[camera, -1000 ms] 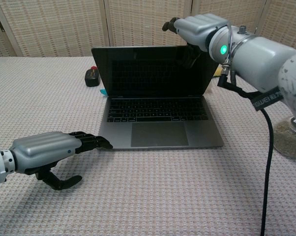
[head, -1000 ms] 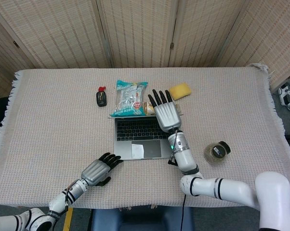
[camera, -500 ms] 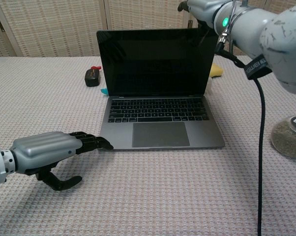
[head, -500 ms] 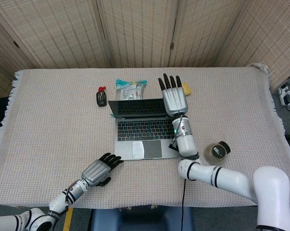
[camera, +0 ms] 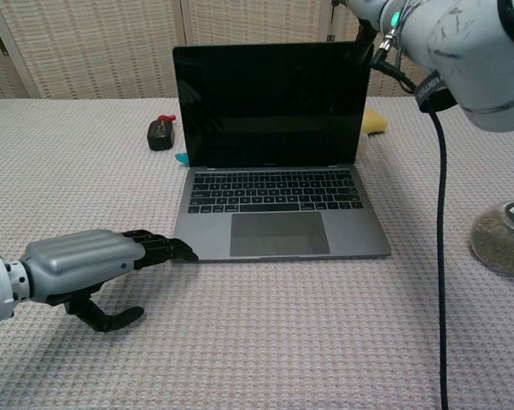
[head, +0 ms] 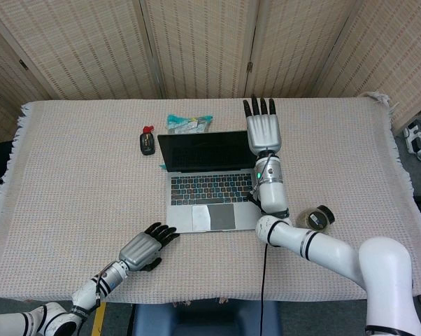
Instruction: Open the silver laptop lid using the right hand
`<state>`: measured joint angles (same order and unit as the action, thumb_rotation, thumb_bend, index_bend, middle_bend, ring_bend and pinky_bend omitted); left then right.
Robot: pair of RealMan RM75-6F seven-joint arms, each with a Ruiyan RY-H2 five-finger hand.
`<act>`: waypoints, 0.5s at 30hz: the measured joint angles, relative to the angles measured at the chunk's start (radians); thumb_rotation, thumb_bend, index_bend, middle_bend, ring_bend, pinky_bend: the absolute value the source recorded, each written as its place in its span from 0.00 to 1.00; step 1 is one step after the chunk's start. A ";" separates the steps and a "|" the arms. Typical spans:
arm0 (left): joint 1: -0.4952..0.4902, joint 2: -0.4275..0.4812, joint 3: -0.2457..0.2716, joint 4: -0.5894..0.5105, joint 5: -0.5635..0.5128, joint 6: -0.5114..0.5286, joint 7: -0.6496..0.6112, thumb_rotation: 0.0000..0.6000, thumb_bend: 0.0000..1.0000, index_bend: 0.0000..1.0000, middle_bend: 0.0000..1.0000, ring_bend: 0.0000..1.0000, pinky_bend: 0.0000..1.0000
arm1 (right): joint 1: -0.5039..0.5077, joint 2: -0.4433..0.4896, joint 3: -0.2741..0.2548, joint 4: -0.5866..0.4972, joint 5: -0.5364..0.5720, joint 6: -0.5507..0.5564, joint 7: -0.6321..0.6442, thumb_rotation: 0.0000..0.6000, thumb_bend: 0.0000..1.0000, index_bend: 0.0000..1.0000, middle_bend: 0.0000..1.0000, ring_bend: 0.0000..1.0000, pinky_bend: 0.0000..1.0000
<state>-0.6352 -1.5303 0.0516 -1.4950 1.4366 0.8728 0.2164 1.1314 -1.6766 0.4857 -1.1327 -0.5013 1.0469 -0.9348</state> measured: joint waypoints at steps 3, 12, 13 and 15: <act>-0.001 0.001 0.000 -0.001 -0.003 -0.001 0.003 1.00 0.55 0.10 0.08 0.00 0.00 | 0.011 -0.006 0.002 0.035 0.018 -0.010 0.001 1.00 0.47 0.00 0.00 0.00 0.00; 0.003 0.015 -0.001 -0.018 -0.003 0.010 -0.001 1.00 0.55 0.10 0.08 0.00 0.00 | 0.002 0.030 0.007 0.005 0.003 -0.037 0.070 1.00 0.47 0.00 0.00 0.00 0.00; 0.004 0.019 -0.001 -0.023 -0.001 0.014 -0.007 1.00 0.55 0.10 0.08 0.00 0.00 | -0.006 0.042 0.007 -0.017 -0.003 -0.037 0.081 1.00 0.47 0.00 0.00 0.00 0.00; 0.007 0.034 -0.003 -0.036 0.007 0.028 -0.023 1.00 0.55 0.10 0.08 0.00 0.00 | -0.027 0.076 0.005 -0.079 -0.022 -0.035 0.109 1.00 0.47 0.00 0.00 0.00 0.00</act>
<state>-0.6282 -1.4966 0.0491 -1.5309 1.4431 0.9004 0.1932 1.1048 -1.6006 0.4907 -1.2120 -0.5230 1.0120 -0.8259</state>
